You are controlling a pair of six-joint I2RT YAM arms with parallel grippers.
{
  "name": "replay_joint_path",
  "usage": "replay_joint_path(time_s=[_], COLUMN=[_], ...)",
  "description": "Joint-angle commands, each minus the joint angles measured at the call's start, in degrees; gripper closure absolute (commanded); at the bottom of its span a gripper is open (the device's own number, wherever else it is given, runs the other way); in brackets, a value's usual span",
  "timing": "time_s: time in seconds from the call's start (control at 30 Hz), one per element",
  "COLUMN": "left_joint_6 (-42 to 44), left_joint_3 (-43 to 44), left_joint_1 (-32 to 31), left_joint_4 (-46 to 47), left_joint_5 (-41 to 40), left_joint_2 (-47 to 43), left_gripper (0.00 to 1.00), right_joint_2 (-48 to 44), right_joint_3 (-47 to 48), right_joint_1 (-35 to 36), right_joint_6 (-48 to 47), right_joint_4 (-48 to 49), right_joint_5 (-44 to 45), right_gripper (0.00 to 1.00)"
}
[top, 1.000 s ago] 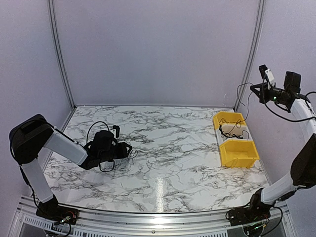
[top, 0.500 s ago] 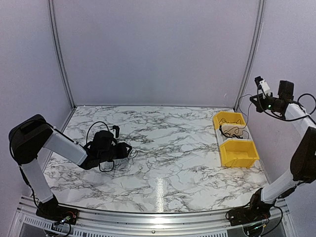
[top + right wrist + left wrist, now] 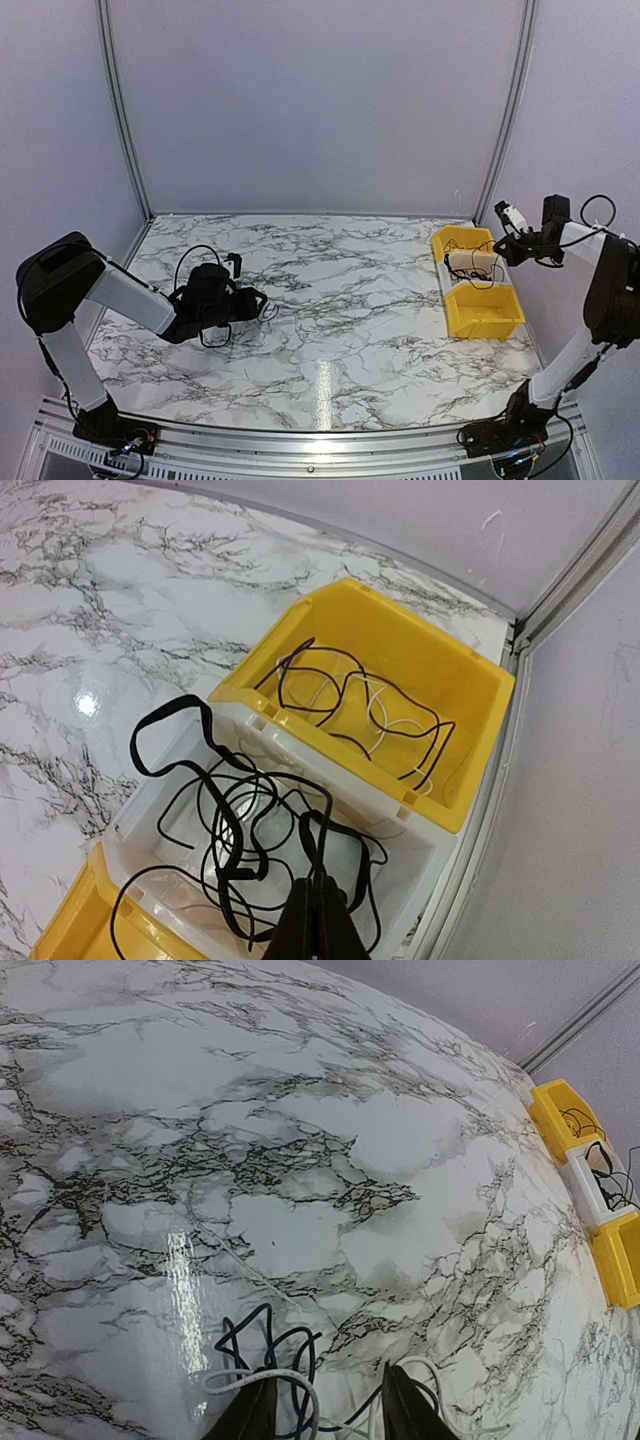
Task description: Untangle the cables
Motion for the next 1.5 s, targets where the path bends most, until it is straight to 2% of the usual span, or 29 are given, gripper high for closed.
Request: replay_joint_path(time_s=[0.0, 0.17, 0.23, 0.37, 0.47, 0.57, 0.77, 0.93, 1.13, 1.27, 1.47], left_joint_6=[0.5, 1.1, 1.5, 2.2, 3.2, 4.0, 4.1, 2.4, 2.1, 2.1, 3.8], left_joint_3=[-0.3, 0.1, 0.1, 0.1, 0.1, 0.0, -1.3, -3.2, -5.0, -6.0, -6.9], left_joint_1=[-0.1, -0.1, -0.1, -0.1, -0.1, -0.1, 0.0, 1.2, 2.5, 3.0, 3.5], left_joint_4=[-0.6, -1.6, -2.4, -3.8, -5.1, -7.8, -15.0, -19.7, -22.2, -23.0, -23.1], left_joint_5=[0.8, 1.7, 1.3, 0.9, 0.9, 0.2, -2.6, -1.2, 2.4, 5.1, 7.9], left_joint_2=[-1.8, -4.4, -5.9, -8.4, -10.0, -12.1, -16.6, -19.0, -21.4, -21.5, -20.1], left_gripper=[0.63, 0.61, 0.61, 0.59, 0.57, 0.56, 0.55, 0.55, 0.53, 0.49, 0.48], right_joint_2=[3.1, 2.1, -0.3, -5.3, -9.0, -11.4, -10.4, -2.1, 13.4, 22.7, 33.7], right_joint_3=[3.0, 6.2, 6.5, 6.9, 5.3, 3.3, 4.2, 7.1, 16.2, 22.7, 33.2], right_joint_1=[1.9, 2.4, 2.5, 3.6, 7.6, 14.9, 33.0, 46.4, 58.9, 63.4, 65.3], right_joint_6=[-3.8, -3.0, -2.7, -0.7, -0.7, 0.0, 2.4, 4.8, 5.0, 5.8, 8.3], right_joint_4=[-6.4, -11.3, -12.0, -12.9, -13.1, -12.5, -10.4, -5.6, -6.7, -5.8, -4.7], right_joint_5=[4.2, 7.6, 8.8, 10.6, 10.5, 11.5, 7.1, 7.8, 8.8, 9.1, 8.6], right_gripper=[0.94, 0.66, 0.62, 0.59, 0.59, 0.6, 0.63, 0.6, 0.56, 0.55, 0.55])
